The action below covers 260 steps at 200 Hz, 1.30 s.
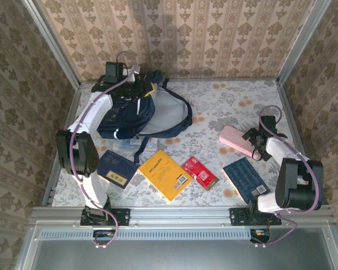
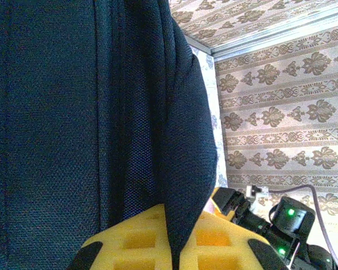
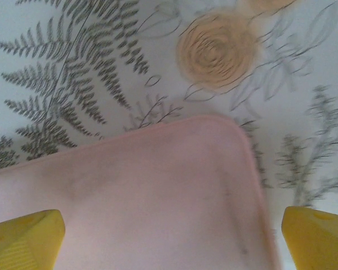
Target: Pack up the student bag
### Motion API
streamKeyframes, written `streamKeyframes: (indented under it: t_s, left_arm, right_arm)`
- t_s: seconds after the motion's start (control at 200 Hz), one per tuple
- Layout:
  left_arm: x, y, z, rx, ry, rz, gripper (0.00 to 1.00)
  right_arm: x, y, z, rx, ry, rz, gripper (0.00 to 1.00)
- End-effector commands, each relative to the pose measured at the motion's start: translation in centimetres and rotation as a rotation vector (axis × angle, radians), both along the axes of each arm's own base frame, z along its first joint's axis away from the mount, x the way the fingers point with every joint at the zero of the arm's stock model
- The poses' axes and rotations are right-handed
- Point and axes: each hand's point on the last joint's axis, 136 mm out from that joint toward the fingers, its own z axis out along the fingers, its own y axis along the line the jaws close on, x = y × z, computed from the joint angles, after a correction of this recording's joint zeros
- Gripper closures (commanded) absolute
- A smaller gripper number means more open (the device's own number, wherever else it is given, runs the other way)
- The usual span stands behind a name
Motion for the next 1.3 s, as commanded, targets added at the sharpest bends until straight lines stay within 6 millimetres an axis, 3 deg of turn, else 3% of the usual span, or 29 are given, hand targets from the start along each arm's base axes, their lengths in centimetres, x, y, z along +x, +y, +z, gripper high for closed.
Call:
streamKeyframes:
  t_s: [0.0,0.27,0.36,0.39,0.53,0.695,0.82,0.93,1.065,1.145,1.295]
  left_arm:
    - [-0.5,-0.2,3.8,-0.054,-0.095,-0.02,1.0]
    - [-0.5,-0.1,3.9,-0.055,-0.101,-0.021,1.0]
    - [-0.5,-0.1,3.8,-0.051,-0.102,-0.02,1.0]
    - [-0.5,-0.1,3.7,-0.051,-0.1,-0.02,1.0]
    - [-0.4,-0.1,3.6,-0.051,-0.096,-0.019,1.0]
    - [-0.4,-0.1,3.6,-0.05,-0.095,-0.017,1.0]
    - [-0.4,0.0,3.6,-0.049,-0.094,-0.014,1.0]
    - [-0.5,-0.1,3.5,-0.05,-0.092,-0.014,1.0]
    - [-0.5,-0.3,3.4,-0.052,-0.09,-0.021,1.0]
    - [-0.6,-0.3,3.3,-0.046,-0.089,-0.022,1.0]
    - [-0.6,-0.3,3.7,-0.052,-0.097,-0.025,1.0]
  right_arm:
    - [1.2,3.2,-0.4,0.144,-0.067,0.06,0.0]
    - [0.9,12.8,0.8,0.206,-0.077,0.428,0.03]
    - [0.1,14.2,1.2,0.167,-0.049,0.54,0.04]
    - [0.0,14.5,2.4,0.157,-0.081,0.575,0.04]
    - [-1.2,14.3,3.7,0.115,-0.056,0.645,0.04]
    - [-3.3,10.0,4.1,-0.054,0.035,0.488,0.02]
    - [-3.4,9.0,4.6,-0.079,0.0,0.427,0.03]
    - [-1.5,8.6,5.4,-0.105,-0.018,0.422,0.02]
    - [4.5,9.1,7.1,-0.172,-0.125,0.514,0.01]
    - [7.7,10.4,6.0,-0.103,-0.102,0.581,0.01]
    - [10.9,10.9,5.1,-0.091,-0.075,0.626,0.0]
